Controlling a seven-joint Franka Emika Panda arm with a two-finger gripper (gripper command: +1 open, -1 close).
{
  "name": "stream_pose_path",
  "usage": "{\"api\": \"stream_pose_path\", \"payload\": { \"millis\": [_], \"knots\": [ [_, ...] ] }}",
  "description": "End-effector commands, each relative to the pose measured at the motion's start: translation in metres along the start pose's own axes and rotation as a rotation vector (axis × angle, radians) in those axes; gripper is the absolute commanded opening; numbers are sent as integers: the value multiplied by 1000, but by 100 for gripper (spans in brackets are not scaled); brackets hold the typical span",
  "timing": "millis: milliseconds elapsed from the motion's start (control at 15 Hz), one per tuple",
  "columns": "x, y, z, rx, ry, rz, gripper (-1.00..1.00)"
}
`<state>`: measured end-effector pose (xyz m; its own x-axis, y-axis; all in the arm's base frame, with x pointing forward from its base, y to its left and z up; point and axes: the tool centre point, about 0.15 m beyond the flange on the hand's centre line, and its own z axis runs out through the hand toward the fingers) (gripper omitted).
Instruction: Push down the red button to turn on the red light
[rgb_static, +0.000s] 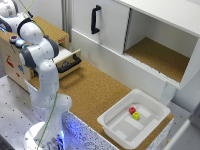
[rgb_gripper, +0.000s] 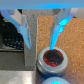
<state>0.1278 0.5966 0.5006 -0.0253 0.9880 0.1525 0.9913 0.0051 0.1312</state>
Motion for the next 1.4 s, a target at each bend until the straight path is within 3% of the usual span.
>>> {"api": "stream_pose_path", "payload": {
  "millis": [0,600,867,1000,1200,1333],
  "knots": [
    [47,7,-4,-20,-260,27,-100],
    [38,35,26,-63,-258,77,-100],
    [34,42,50,-75,-294,60,-100],
    [37,38,61,-103,-353,-4,-100],
    [37,23,57,-84,-356,-16,-100],
    [42,16,25,-99,-336,-9,-100]
  ]
}}
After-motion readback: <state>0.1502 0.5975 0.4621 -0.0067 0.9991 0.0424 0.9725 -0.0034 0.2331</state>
